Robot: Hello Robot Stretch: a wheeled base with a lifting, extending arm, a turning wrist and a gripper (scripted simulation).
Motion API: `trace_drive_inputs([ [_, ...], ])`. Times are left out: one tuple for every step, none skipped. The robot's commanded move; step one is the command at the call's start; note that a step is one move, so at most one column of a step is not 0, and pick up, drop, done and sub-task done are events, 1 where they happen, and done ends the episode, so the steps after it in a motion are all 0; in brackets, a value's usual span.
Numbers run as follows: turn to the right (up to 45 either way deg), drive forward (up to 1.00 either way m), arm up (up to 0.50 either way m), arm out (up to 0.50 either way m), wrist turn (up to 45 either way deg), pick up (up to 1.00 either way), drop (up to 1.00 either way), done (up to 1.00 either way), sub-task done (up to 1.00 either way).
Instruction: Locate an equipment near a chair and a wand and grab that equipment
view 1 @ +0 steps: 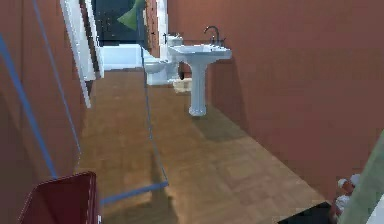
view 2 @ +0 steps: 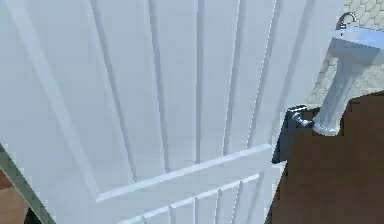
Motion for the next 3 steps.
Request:
trace_drive_inputs([
  [0.0, 1.0, 0.0, 0.0, 0.0, 0.0, 0.0, 0.0, 0.0],
  [0.0, 0.4, 0.0, 0.0, 0.0, 0.0, 0.0, 0.0, 0.0],
  [-12.0, 0.0, 0.0, 0.0, 0.0, 0.0, 0.0, 0.0, 0.0],
])
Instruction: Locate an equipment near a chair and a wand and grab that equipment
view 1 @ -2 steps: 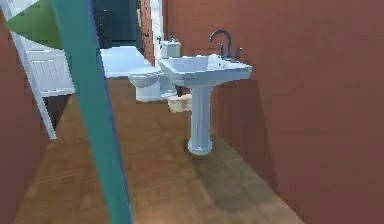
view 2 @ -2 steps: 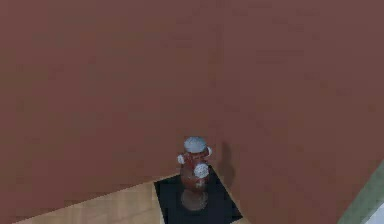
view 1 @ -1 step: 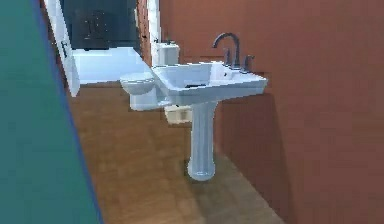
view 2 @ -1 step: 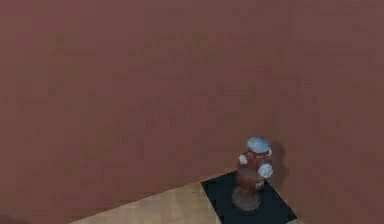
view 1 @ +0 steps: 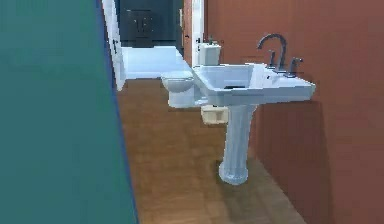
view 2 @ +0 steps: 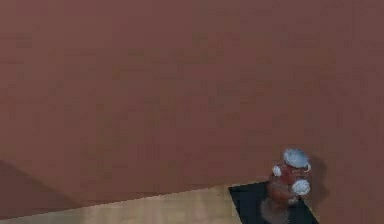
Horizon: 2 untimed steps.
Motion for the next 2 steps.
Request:
trace_drive_inputs([
  [0.0, 1.0, 0.0, 0.0, 0.0, 0.0, 0.0, 0.0, 0.0],
  [-42.0, 0.0, 0.0, 0.0, 0.0, 0.0, 0.0, 0.0, 0.0],
])
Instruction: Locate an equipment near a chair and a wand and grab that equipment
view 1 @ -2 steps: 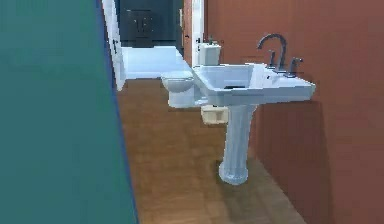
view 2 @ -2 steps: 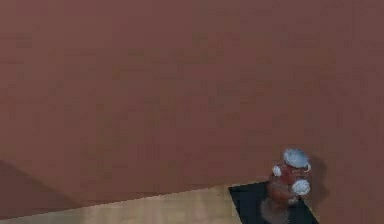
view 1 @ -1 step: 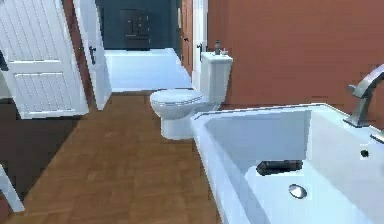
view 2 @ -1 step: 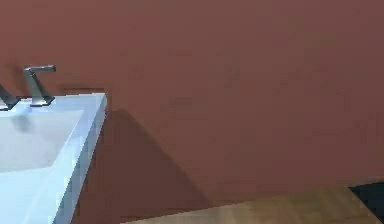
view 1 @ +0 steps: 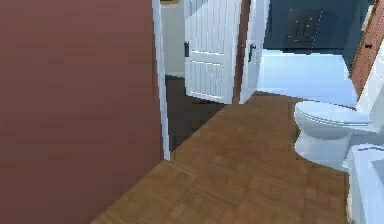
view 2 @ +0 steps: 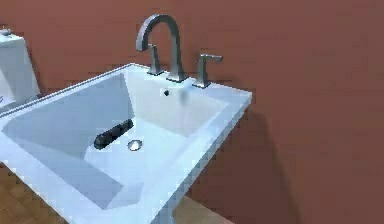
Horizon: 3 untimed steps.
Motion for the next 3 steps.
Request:
trace_drive_inputs([
  [0.0, 1.0, 0.0, 0.0, 0.0, 0.0, 0.0, 0.0, 0.0],
  [0.0, 0.75, 0.0, 0.0, 0.0, 0.0, 0.0, 0.0, 0.0],
  [45.0, 0.0, 0.0, 0.0, 0.0, 0.0, 0.0, 0.0, 0.0],
])
